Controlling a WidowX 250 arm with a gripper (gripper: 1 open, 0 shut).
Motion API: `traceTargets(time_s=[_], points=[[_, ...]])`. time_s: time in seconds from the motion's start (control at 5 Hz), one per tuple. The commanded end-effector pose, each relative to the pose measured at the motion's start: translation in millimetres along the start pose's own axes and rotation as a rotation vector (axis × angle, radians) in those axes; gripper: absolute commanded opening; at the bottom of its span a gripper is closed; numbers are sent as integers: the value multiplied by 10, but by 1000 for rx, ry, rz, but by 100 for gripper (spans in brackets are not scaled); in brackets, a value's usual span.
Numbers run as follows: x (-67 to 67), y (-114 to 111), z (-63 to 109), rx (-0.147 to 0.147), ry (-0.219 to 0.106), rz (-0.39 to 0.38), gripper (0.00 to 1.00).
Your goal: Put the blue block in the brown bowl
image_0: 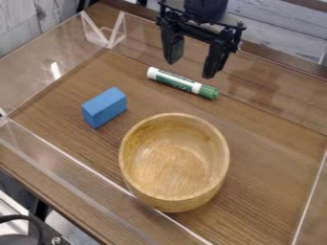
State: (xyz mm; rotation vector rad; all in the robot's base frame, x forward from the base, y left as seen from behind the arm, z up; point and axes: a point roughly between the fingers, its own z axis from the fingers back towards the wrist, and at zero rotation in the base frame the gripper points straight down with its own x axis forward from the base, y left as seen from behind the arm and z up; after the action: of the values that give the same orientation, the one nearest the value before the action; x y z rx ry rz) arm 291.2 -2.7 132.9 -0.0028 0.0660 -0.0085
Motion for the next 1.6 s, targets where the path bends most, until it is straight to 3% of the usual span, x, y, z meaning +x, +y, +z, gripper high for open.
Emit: traceTargets(time_s=[0.0,0.4,1.0,1.4], points=[[-30,43,-66,2,15,-5,100],[-187,361,-136,19,14,-33,100],[-337,931,-222,61,-25,-56,100],[-343,973,-370,58,-10,-56,100]])
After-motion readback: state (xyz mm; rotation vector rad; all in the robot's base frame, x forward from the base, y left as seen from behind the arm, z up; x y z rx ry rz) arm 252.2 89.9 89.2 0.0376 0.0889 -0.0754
